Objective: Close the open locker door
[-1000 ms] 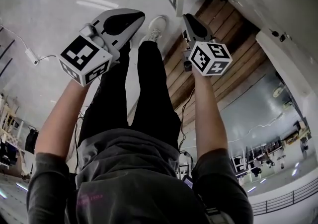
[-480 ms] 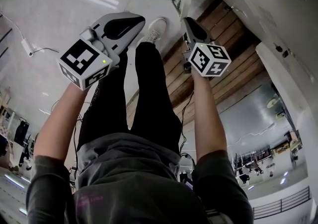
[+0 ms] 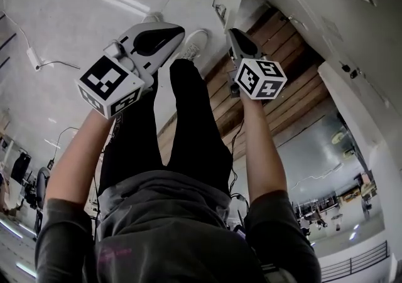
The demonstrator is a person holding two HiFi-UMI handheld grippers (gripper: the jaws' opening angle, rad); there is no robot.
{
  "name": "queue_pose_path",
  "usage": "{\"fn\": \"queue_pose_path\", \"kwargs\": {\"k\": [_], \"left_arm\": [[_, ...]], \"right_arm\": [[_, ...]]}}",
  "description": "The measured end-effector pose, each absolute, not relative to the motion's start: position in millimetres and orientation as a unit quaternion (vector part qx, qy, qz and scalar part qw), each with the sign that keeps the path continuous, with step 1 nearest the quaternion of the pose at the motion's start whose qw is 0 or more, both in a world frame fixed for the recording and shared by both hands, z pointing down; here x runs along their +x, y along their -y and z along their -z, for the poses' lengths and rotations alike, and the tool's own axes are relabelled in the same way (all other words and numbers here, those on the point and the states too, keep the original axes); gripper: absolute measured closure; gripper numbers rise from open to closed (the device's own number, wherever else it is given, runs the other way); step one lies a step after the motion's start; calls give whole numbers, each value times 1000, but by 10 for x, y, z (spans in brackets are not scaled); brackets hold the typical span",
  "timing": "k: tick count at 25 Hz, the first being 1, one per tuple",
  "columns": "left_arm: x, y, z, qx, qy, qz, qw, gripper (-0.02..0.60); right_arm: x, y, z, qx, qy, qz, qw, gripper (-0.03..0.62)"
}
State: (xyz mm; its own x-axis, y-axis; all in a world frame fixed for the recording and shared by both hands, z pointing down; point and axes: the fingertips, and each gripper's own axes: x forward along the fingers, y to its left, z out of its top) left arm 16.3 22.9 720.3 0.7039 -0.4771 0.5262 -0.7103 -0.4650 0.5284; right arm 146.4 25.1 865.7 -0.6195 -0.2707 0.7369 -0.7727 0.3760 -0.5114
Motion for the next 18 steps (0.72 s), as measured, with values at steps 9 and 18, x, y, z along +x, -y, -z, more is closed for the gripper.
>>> {"fn": "queue_pose_path", "kwargs": {"k": [9, 18], "left_arm": [[26, -192, -7305, 843, 342, -147, 387, 574], [-356, -49, -7324, 852, 323, -147, 386, 574]], "right_arm": [[1290, -271, -8694, 332, 773, -457, 288, 552], [942, -288, -8692, 351, 755, -476, 283, 554]]}}
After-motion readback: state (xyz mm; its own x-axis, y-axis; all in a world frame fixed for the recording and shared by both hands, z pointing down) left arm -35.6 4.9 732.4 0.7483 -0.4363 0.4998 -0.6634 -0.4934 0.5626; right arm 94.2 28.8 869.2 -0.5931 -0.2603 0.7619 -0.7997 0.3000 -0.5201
